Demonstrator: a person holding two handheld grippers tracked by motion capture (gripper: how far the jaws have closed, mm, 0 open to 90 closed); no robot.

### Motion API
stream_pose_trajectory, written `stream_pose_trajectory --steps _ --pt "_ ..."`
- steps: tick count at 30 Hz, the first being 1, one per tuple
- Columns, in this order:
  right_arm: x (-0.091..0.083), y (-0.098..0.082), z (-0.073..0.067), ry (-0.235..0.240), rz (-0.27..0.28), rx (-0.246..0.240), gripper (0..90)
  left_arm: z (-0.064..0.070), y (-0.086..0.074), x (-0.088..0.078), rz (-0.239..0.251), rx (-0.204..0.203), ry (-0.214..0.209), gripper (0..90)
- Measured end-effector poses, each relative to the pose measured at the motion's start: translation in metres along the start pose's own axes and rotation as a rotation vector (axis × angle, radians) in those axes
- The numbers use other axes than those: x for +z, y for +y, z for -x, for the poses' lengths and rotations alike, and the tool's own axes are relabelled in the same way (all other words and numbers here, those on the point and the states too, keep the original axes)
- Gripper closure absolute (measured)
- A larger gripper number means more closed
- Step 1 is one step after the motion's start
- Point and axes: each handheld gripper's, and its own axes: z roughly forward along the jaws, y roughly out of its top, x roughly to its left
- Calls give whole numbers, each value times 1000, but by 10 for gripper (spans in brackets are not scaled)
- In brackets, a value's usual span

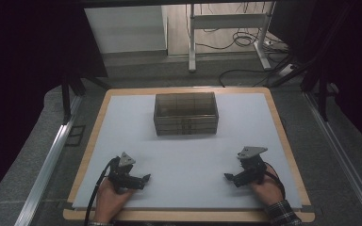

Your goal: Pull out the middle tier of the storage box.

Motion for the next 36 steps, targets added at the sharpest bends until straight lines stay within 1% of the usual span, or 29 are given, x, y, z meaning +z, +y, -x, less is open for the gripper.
stream_pose_trajectory --steps 25,36 --pt "-1 0 0 1 -2 0 0 1 0 0 3 -4 3 0" --pt "-3 1 -3 -7 0 5 32 1 0 0 2 -3 3 0"
